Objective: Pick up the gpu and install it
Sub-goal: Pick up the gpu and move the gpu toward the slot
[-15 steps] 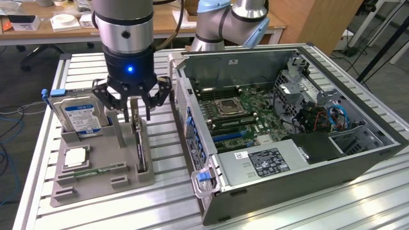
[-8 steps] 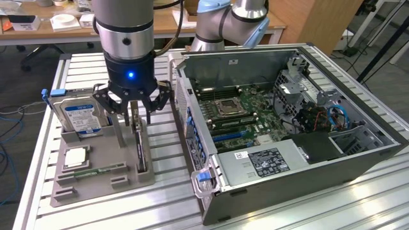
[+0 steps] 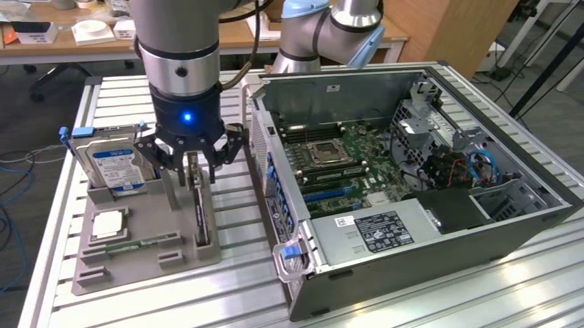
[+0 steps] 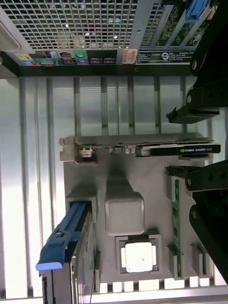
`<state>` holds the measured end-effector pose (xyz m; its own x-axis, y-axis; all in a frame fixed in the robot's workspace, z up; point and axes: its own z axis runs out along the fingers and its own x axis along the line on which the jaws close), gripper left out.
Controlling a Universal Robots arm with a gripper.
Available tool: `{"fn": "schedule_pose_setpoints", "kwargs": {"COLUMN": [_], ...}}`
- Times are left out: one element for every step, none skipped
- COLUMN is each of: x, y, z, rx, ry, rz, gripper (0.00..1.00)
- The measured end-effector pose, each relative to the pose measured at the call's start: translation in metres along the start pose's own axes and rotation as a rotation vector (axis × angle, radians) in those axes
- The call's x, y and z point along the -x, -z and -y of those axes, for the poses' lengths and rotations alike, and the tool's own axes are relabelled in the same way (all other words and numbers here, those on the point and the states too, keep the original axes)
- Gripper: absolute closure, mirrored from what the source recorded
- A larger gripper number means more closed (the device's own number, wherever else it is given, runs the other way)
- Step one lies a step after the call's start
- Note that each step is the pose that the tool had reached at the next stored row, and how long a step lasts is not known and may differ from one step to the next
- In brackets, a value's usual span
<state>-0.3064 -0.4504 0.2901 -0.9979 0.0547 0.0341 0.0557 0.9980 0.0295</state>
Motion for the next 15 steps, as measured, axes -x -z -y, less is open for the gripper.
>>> {"fn": "schedule_pose_setpoints", "kwargs": {"x": [0.000,0.000,0.000,0.000,-0.001,-0.001,-0.001,-0.001,-0.001,-0.002,-0.002,-0.002,-0.002,-0.002,-0.002], "y": [-0.0015,-0.0031,-0.0046,-0.0062,-0.0078,-0.0093,-0.0109,-0.0125,-0.0141,-0.0157,-0.0173,-0.0188,-0.0203,-0.0218,-0.0234], "z": [0.0002,0.0005,0.0007,0.0009,0.0012,0.0014,0.0016,0.0018,0.0019,0.0021,0.0023,0.0025,0.0027,0.0028,0.0029], "rx": [-0.0001,0.0000,0.0000,0.0001,0.0000,0.0000,-0.0001,-0.0001,-0.0001,0.0000,0.0000,-0.0001,0.0000,-0.0001,0.0000], "ry": [0.000,0.000,0.000,0.000,0.000,0.000,0.000,0.000,0.000,0.000,0.000,0.000,0.000,0.000,0.000], "rz": [-0.0001,-0.0001,0.0000,0.0000,-0.0001,-0.0001,-0.0001,-0.0001,-0.0001,-0.0001,-0.0001,-0.0001,0.0000,-0.0001,-0.0001], "gripper": [0.51,0.51,0.51,0.51,0.51,0.51,0.51,0.51,0.51,0.51,0.51,0.51,0.51,0.51,0.51]}}
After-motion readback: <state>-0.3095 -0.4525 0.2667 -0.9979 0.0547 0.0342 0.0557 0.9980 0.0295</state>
